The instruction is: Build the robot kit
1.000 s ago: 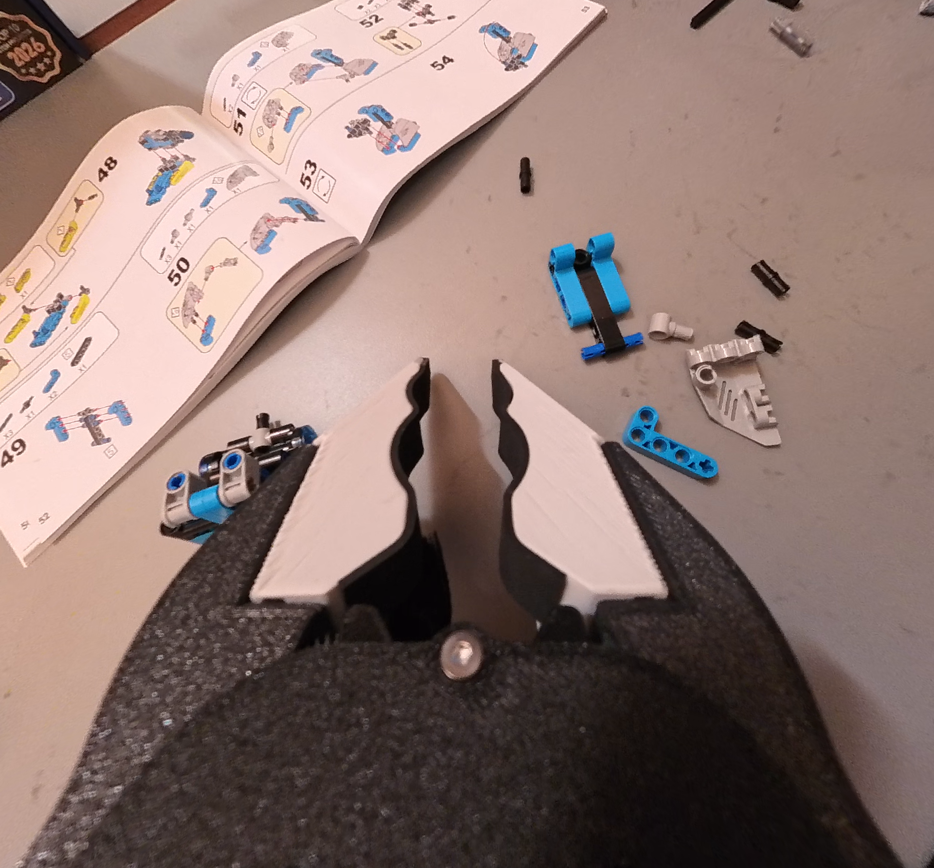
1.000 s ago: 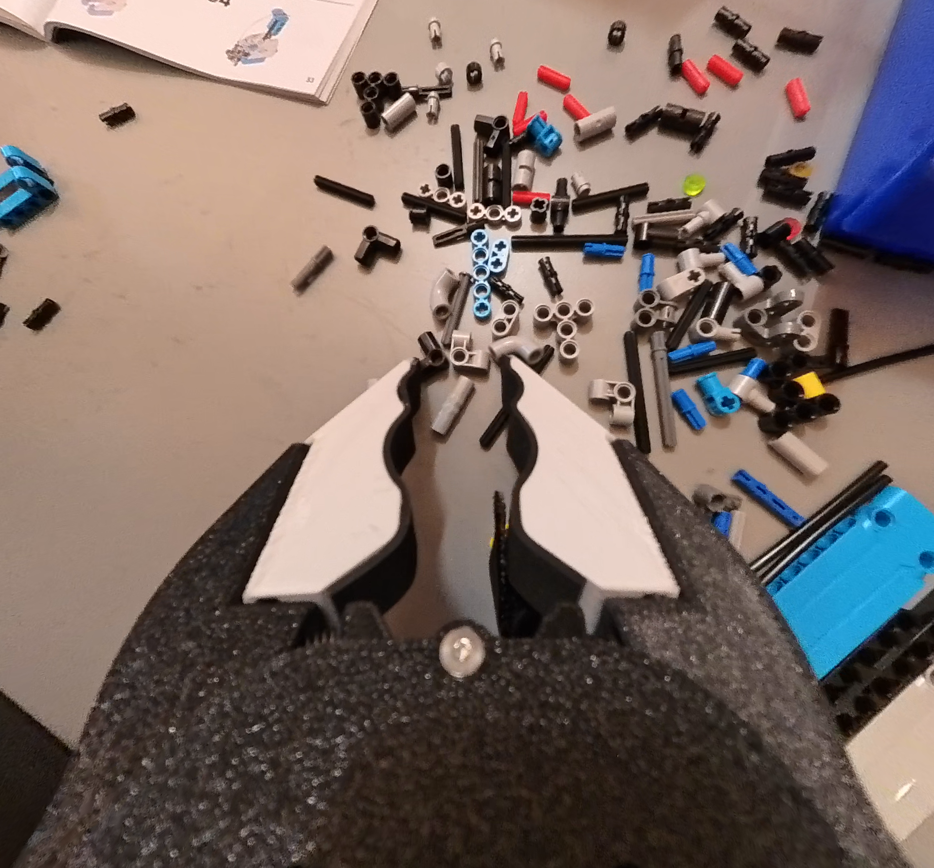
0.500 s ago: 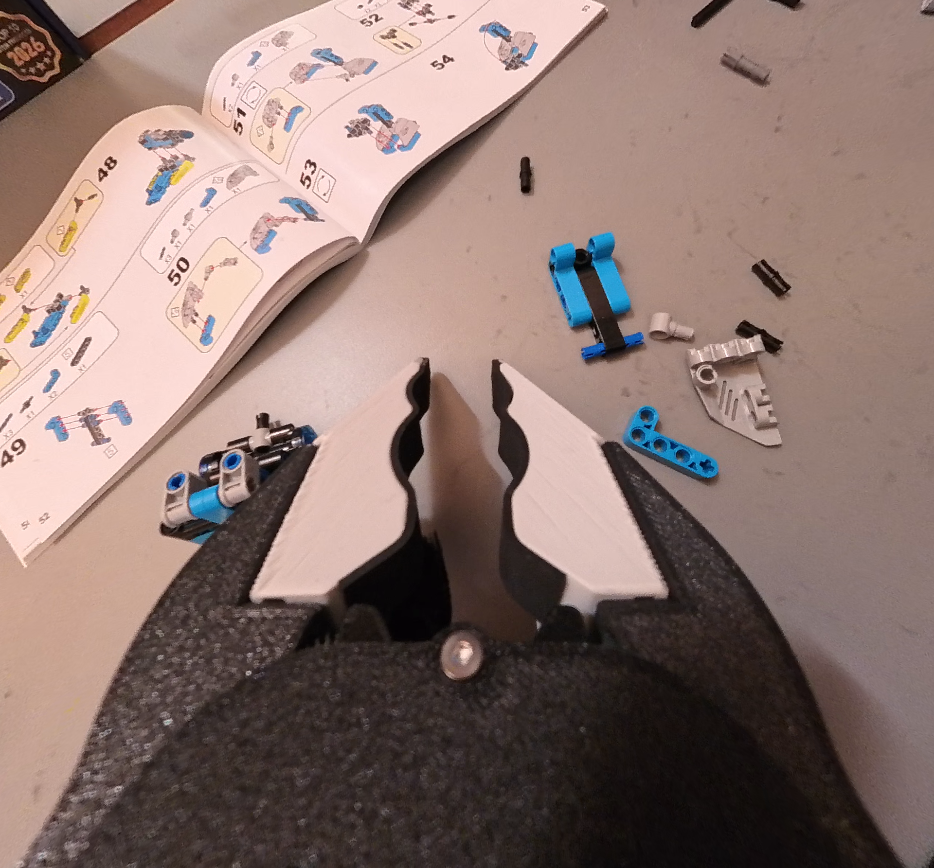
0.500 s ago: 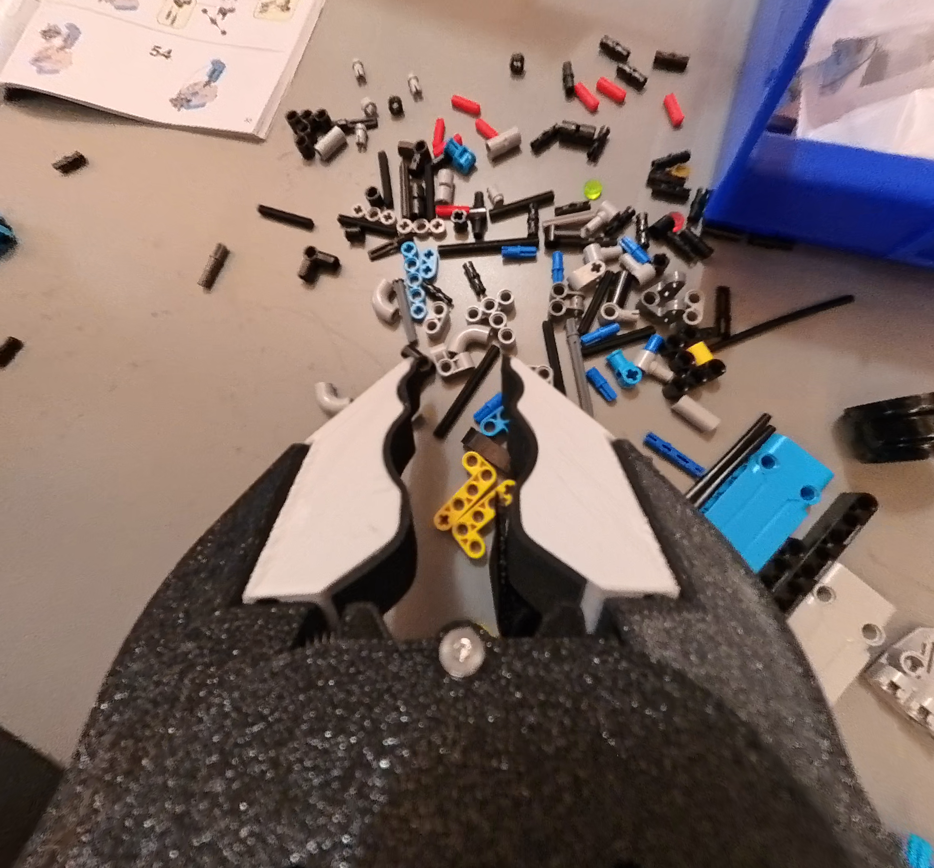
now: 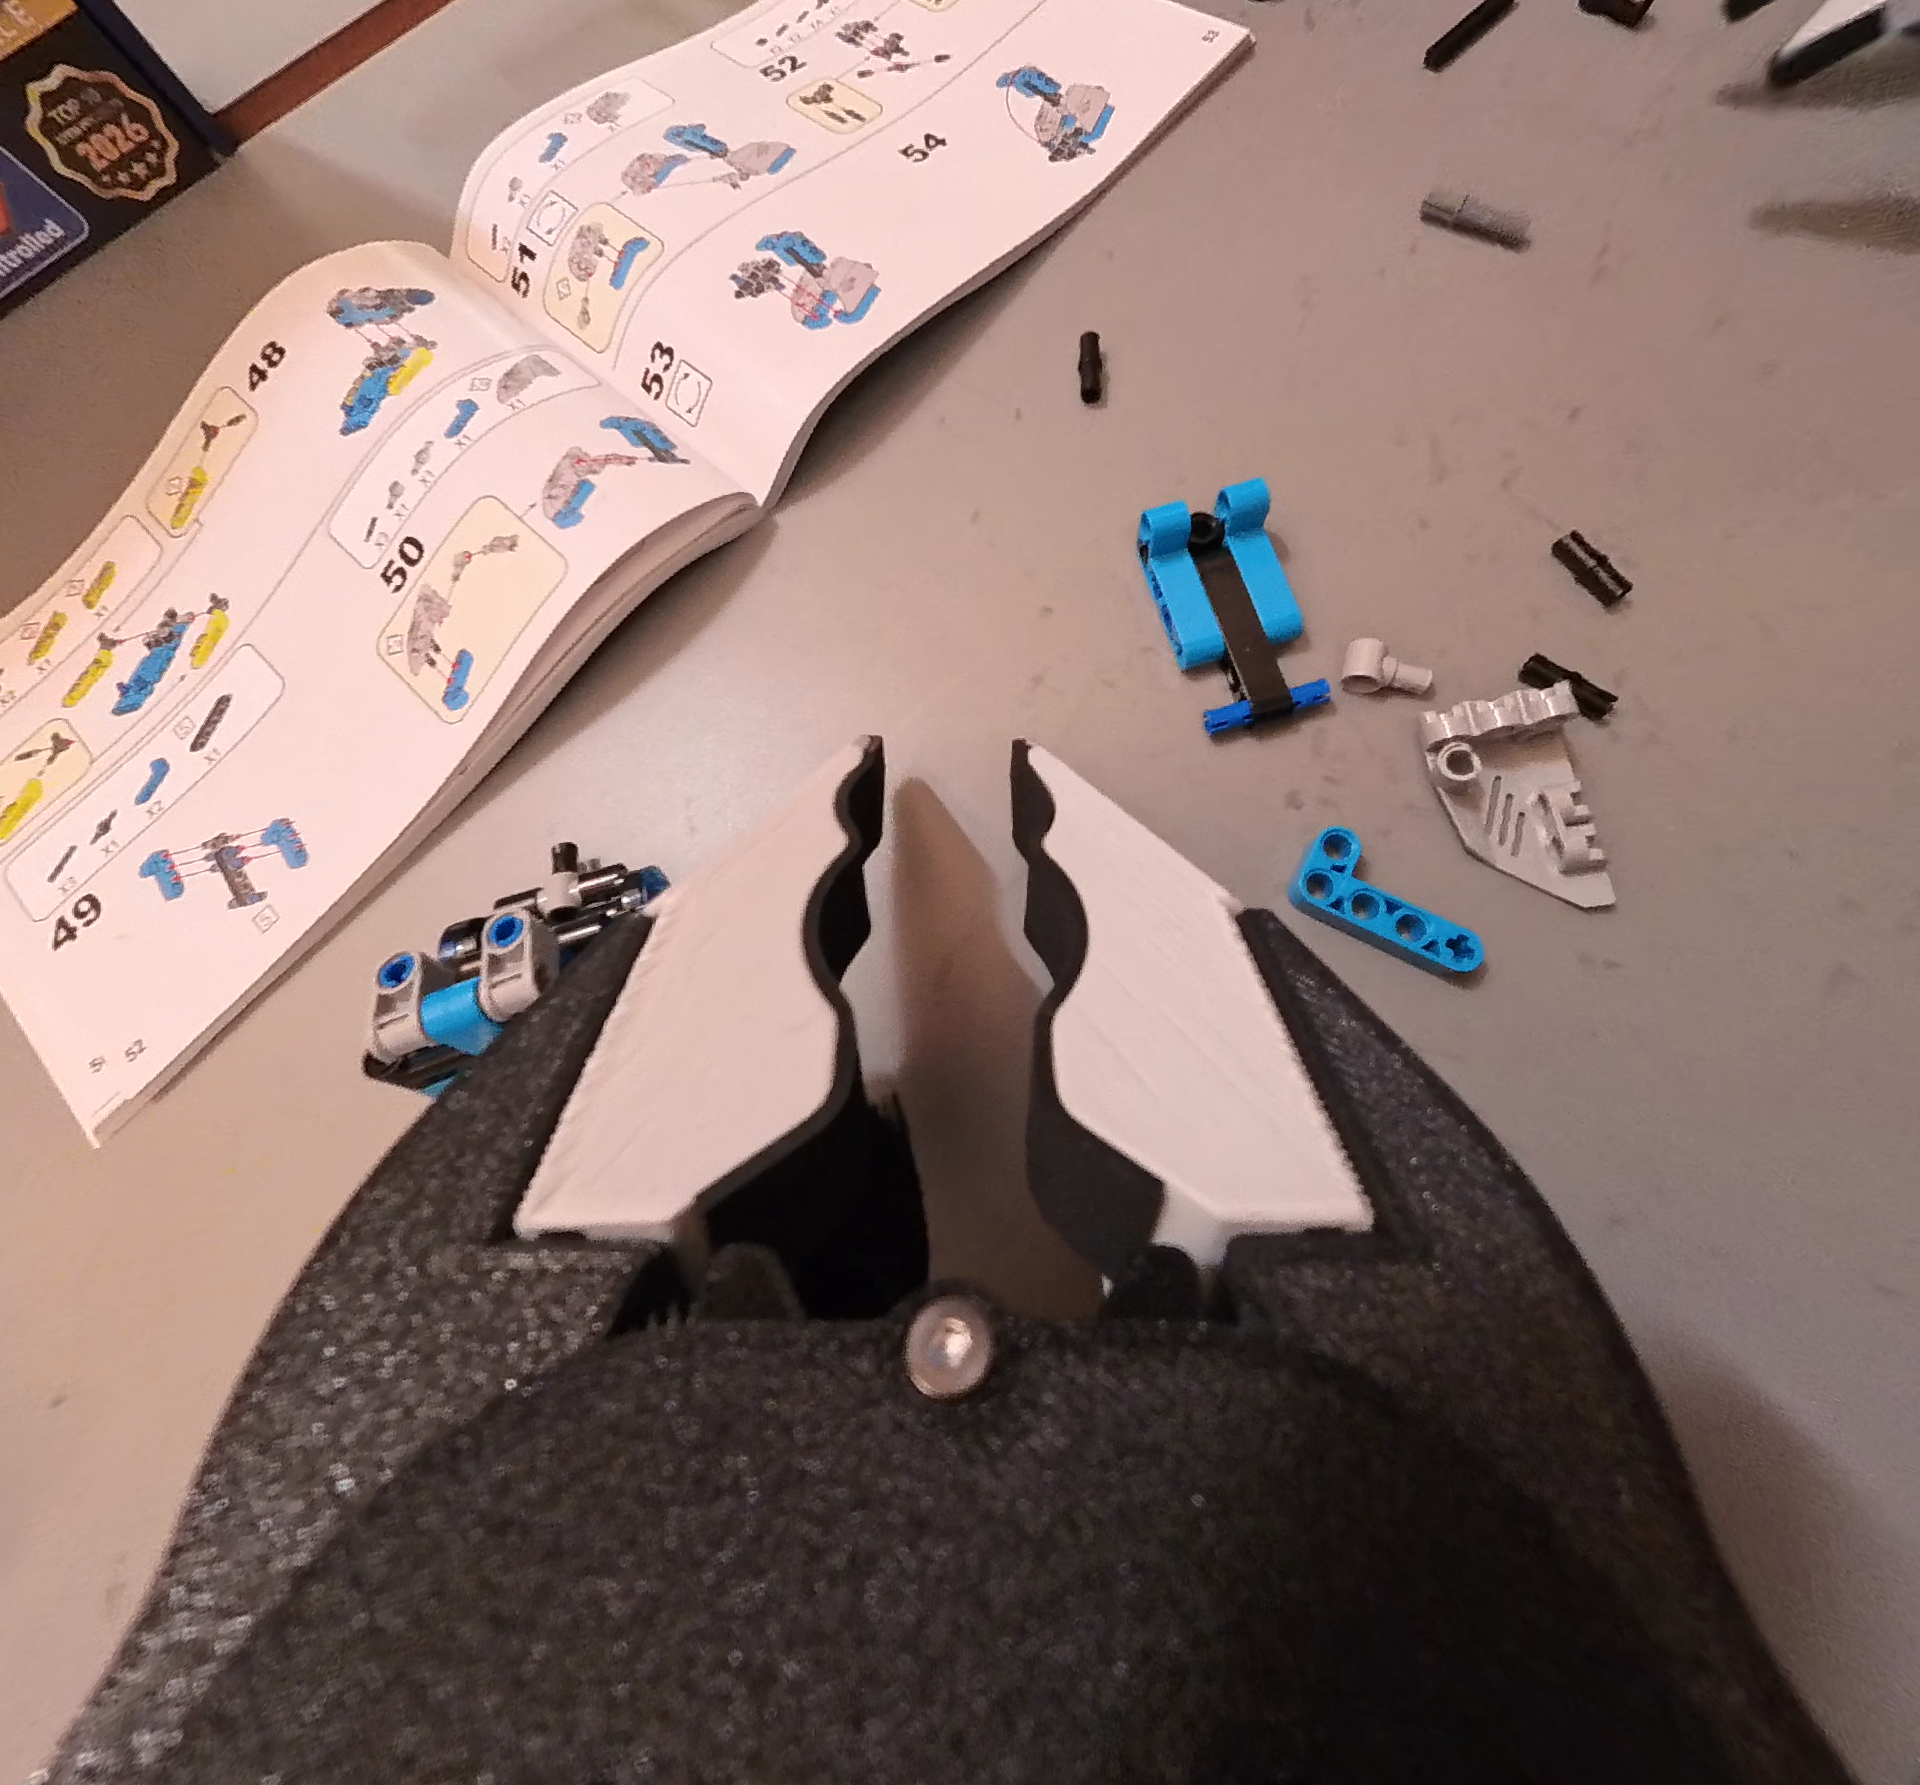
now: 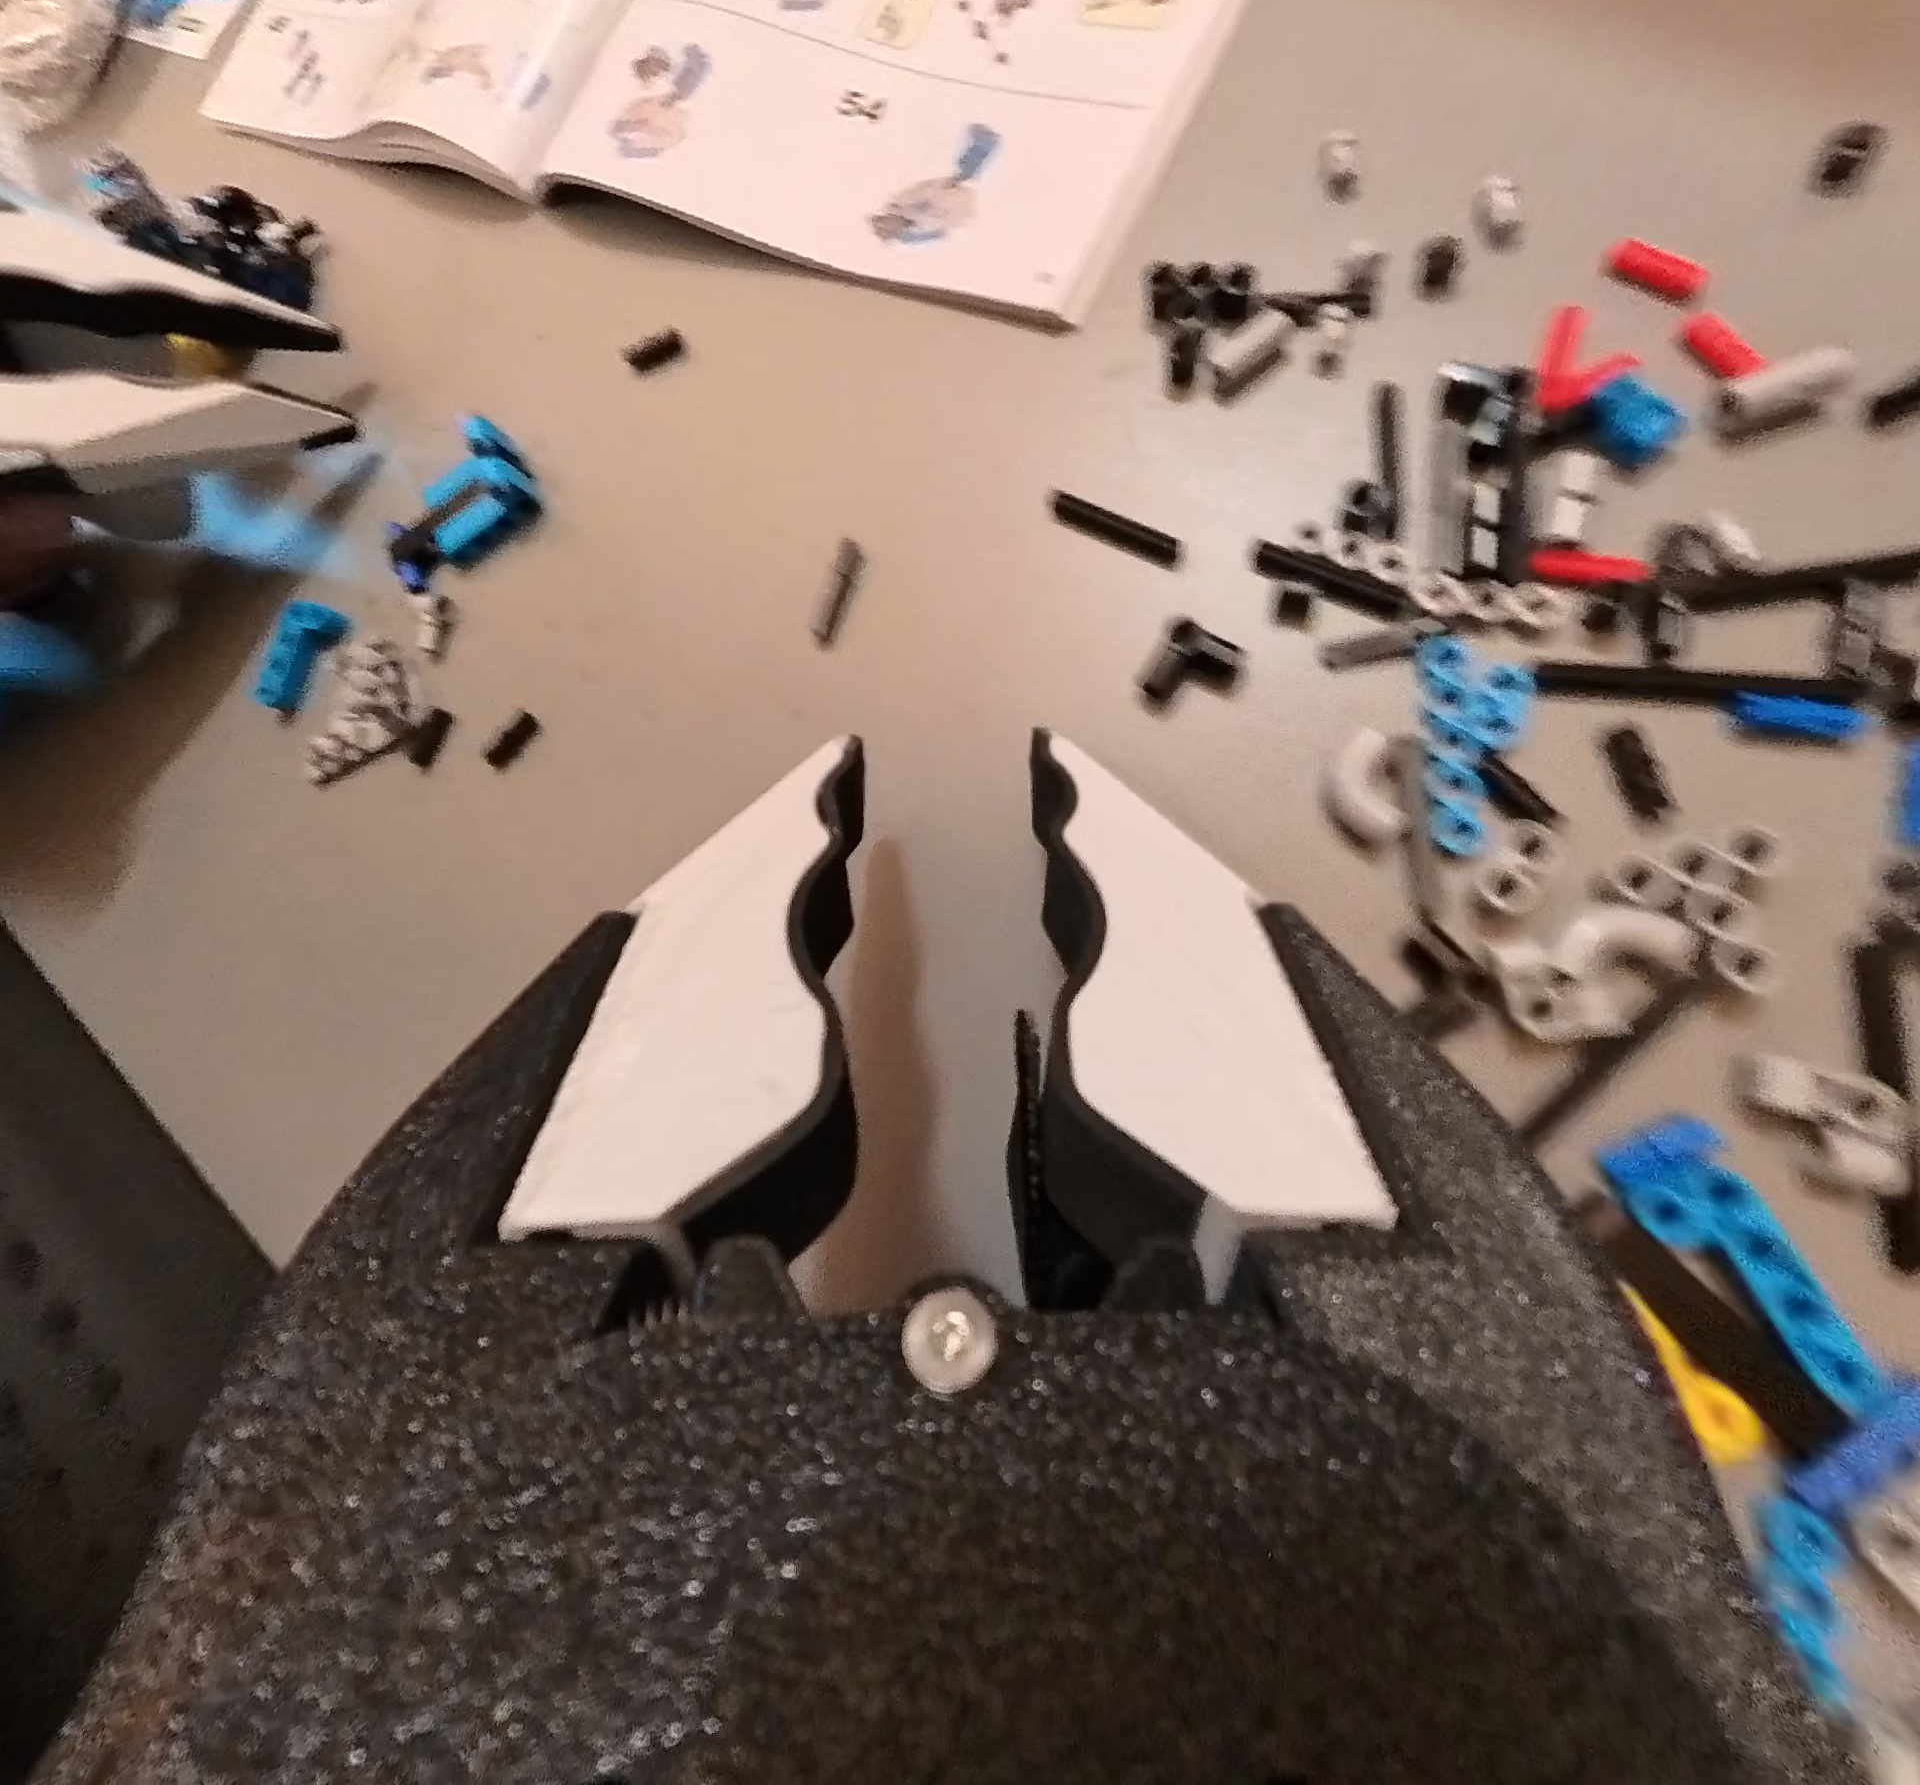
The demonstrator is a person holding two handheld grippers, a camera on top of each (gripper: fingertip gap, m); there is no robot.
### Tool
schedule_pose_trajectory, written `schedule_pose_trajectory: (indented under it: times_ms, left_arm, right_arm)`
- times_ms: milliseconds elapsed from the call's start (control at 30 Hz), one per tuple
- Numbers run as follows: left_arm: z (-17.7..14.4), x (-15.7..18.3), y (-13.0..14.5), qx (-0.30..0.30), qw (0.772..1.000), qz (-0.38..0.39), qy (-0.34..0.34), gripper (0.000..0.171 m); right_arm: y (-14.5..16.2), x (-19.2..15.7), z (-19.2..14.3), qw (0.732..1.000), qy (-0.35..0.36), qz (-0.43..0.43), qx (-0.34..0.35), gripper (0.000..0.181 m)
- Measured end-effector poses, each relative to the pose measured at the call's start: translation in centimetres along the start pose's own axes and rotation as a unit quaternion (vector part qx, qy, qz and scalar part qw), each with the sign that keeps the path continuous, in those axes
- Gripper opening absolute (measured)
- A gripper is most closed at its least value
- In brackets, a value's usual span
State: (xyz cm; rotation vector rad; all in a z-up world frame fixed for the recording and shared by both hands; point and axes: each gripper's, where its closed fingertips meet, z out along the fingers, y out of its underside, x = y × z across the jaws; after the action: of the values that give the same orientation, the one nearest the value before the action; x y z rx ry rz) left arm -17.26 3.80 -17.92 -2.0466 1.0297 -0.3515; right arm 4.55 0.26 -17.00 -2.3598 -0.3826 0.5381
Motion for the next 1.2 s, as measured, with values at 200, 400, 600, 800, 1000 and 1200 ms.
schedule_pose_trajectory:
  times_ms: [200,400,600,800,1000,1200]
  left_arm:
    - [-0.5,0.4,-0.1,0.009,1.000,-0.003,0.010,0.024]
    - [-1.2,0.8,-0.3,0.024,0.999,-0.010,0.020,0.024]
    - [-1.3,0.4,-0.1,0.019,0.999,-0.029,0.020,0.024]
    - [-1.2,0.3,0.1,0.017,0.999,-0.033,0.018,0.024]
    - [-1.4,0.3,0.1,0.023,0.999,-0.028,0.010,0.024]
    - [-2.1,0.3,-0.1,0.041,0.998,-0.039,0.007,0.024]
  right_arm:
    - [-1.9,-4.4,4.2,0.998,0.004,-0.055,-0.018,0.032]
    - [-1.1,-4.4,5.4,0.993,0.054,-0.095,-0.033,0.026]
    - [-0.9,-4.6,5.4,0.990,0.061,-0.121,-0.032,0.004]
    - [-1.9,-3.2,4.2,0.977,0.120,-0.174,-0.013,0.004]
    - [-2.7,5.9,-2.4,0.961,0.262,-0.081,0.036,0.004]
    - [0.6,11.1,-5.9,0.950,0.308,0.044,0.032,0.004]
